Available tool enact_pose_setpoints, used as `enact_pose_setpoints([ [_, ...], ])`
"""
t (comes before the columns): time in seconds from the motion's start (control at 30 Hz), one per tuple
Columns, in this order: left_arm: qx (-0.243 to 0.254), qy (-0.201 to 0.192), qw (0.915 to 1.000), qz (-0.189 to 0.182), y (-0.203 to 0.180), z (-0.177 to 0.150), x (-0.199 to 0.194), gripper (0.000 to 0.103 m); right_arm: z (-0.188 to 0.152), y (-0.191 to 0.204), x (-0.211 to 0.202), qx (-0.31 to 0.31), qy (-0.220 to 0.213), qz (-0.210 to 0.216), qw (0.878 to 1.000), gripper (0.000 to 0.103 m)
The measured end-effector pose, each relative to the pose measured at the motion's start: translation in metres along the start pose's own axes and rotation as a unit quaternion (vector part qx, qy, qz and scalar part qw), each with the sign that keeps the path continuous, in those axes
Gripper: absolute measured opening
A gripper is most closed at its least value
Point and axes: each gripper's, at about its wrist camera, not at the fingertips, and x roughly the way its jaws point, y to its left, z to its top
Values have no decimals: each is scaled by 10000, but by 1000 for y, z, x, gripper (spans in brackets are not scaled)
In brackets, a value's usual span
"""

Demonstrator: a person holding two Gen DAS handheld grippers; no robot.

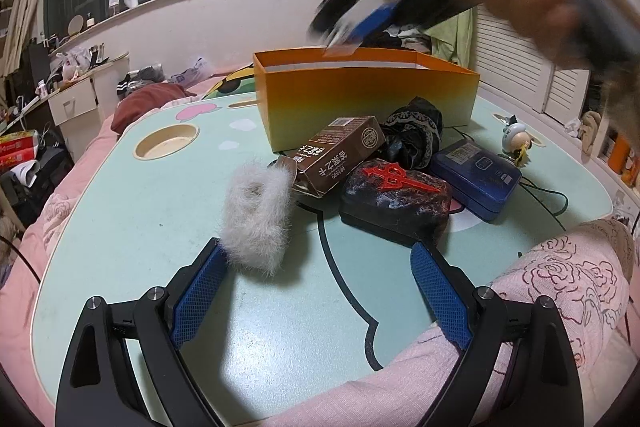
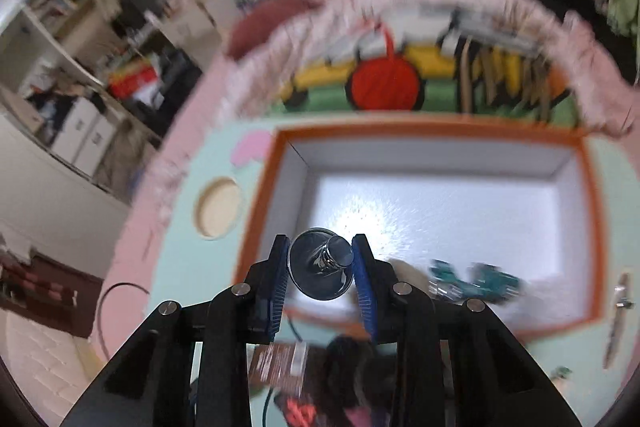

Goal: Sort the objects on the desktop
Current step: 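Grasp the silver metal piece inside the box with the right gripper, then carry the silver piece out and release it beside the figurine keychain, then reach into the orange box and grasp the green toy car with the left gripper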

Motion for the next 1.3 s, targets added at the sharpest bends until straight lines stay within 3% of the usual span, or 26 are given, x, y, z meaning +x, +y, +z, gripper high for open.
enact_pose_setpoints([
  [0.17, 0, 0, 10000, -3, 0, 0, 0, 92, -54, -14, -42, -301, -315, -294, 9986, 30],
  [0.33, 3, -2, 10000, -1, 0, 0, 0, 92, -74, -54, -8, 151, -33, -576, 9982, 30],
  [0.47, 2, -3, 10000, -2, 0, -1, 0, 92, -74, -59, 9, 281, -311, -369, 9984, 32],
  [0.5, 0, -4, 10000, -2, 0, -1, 0, 92, -76, -57, 9, 291, -436, -376, 9979, 35],
  [0.57, -1, -5, 10000, -2, 0, -1, 0, 92, -86, -52, 1, 289, -748, -480, 9956, 54],
  [0.7, -1, -4, 10000, -2, 0, -1, 0, 92, -135, -38, -26, -104, -1286, -489, 9904, 61],
  [0.77, 0, -4, 10000, -2, 0, -1, -1, 92, -161, -33, -35, -296, -1438, -579, 9875, 74],
  [0.83, 3, -8, 10000, -9, 0, 0, 0, 92, -187, -31, -38, -544, -1495, -735, 9845, 79],
  [0.93, 7, -8, 10000, -7, 0, -1, 0, 92, -217, -30, -17, -977, -1493, -1292, 9755, 91],
  [1.3, 19, -26, 10000, 13, 1, -1, -1, 92, -219, -36, -14, -850, -1540, -1286, 9760, 99],
])
